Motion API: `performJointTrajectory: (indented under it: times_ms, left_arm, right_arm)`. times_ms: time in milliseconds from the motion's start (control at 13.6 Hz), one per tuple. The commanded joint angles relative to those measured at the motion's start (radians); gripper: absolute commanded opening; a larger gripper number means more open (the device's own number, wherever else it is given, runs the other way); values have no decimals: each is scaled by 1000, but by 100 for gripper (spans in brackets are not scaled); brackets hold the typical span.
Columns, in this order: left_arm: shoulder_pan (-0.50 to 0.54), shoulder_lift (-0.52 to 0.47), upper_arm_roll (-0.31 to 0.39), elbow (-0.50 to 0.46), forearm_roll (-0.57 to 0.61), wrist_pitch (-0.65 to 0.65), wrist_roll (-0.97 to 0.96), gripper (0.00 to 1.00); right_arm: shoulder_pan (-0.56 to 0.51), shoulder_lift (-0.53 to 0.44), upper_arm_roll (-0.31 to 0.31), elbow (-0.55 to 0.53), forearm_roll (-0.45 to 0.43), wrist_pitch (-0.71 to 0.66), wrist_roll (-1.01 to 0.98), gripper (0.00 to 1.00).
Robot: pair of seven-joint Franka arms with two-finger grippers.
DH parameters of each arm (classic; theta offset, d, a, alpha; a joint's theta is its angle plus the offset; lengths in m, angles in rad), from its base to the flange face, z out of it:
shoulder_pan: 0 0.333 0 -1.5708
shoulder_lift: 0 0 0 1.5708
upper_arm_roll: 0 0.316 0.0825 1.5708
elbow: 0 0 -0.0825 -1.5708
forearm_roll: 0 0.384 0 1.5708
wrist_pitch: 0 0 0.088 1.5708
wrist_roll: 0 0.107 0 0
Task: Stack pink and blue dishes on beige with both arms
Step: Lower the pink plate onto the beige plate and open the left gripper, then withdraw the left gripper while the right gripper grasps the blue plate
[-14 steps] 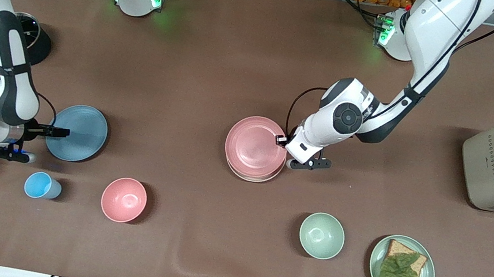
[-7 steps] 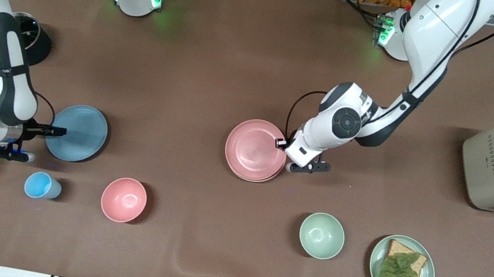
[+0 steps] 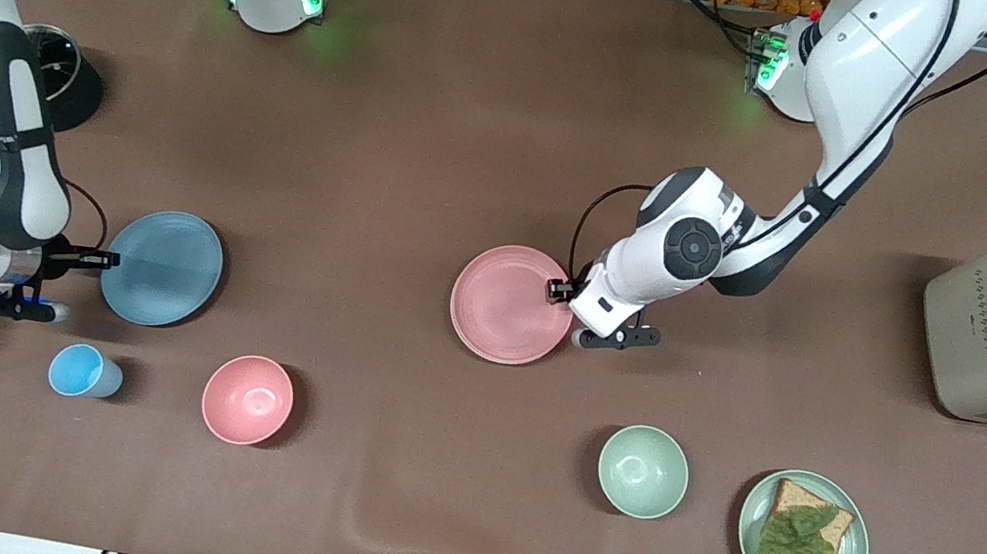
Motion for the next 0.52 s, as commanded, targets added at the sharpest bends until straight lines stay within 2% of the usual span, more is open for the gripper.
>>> performJointTrajectory:
  times_ms: [0,442]
  left_arm:
    - [46,-89,6,8,57,-15,-33,100]
    - [203,-333,7,11,218,-209,26,100]
  right_arm:
    - [-17,-1,17,0,8,6,-2,0]
    - [-9,-13,22,78,14,-124,5,0]
